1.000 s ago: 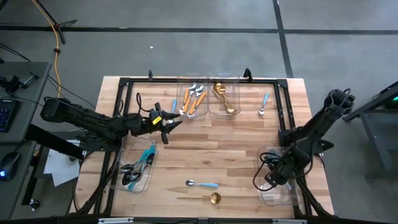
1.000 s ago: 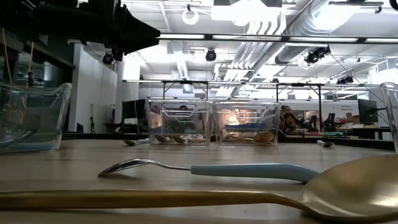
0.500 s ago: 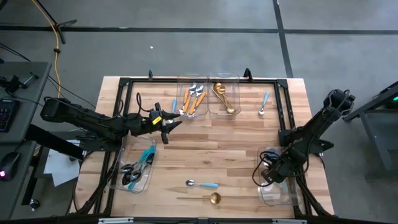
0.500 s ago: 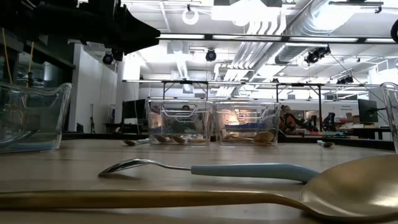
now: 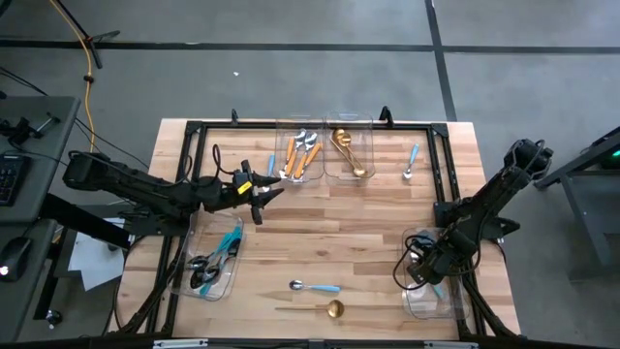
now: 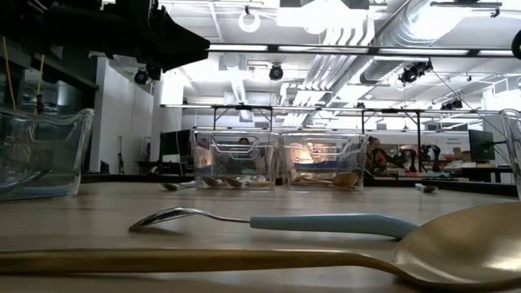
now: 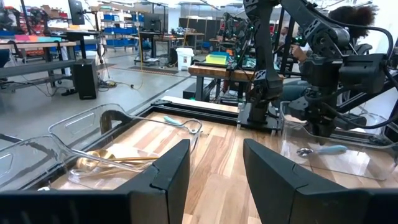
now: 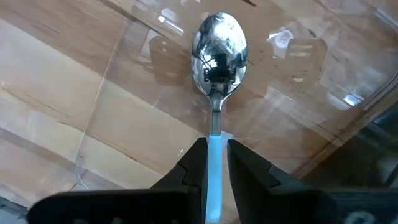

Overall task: Sort silverware by color (type)
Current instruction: Put the blue spoon into the bottom right transparent bin

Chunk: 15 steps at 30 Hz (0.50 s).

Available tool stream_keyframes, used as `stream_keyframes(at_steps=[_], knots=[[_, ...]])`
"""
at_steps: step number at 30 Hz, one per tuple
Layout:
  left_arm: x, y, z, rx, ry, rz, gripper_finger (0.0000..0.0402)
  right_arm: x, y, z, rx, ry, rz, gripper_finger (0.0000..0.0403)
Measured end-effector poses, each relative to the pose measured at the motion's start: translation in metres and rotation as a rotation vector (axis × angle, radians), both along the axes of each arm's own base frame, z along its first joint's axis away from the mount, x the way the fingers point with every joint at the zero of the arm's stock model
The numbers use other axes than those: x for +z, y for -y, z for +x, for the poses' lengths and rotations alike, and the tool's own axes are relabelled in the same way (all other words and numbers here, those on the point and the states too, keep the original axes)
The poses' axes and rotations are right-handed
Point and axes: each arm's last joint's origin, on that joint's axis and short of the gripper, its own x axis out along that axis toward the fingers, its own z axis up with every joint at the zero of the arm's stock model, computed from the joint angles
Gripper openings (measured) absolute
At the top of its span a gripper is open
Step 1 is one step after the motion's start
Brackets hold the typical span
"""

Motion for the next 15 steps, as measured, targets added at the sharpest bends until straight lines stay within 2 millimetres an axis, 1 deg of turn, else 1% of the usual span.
stream_keyframes(at_steps=[3,5,8,12,15], knots=[[0.000,0.000,0.000,0.000,0.000,0.000,0.0140,0.000,0.000,0.000,0.034,-0.007,0.012,0.0047],[0.000,0.000,0.000,0.000,0.000,0.000,0.0140,0.002,-0.001,0.000,0.089,-0.034,0.061,0.0047],[0.000,0.000,0.000,0.000,0.000,0.000,0.0140,0.017,-0.008,0.003,0.161,-0.015,0.140,0.0047],[0.000,0.000,0.000,0.000,0.000,0.000,0.0140,0.045,-0.013,0.010,0.249,0.135,0.156,0.0047],[0.000,0.000,0.000,0.000,0.000,0.000,0.0140,0.066,-0.015,0.018,0.331,0.325,0.061,0.0047]])
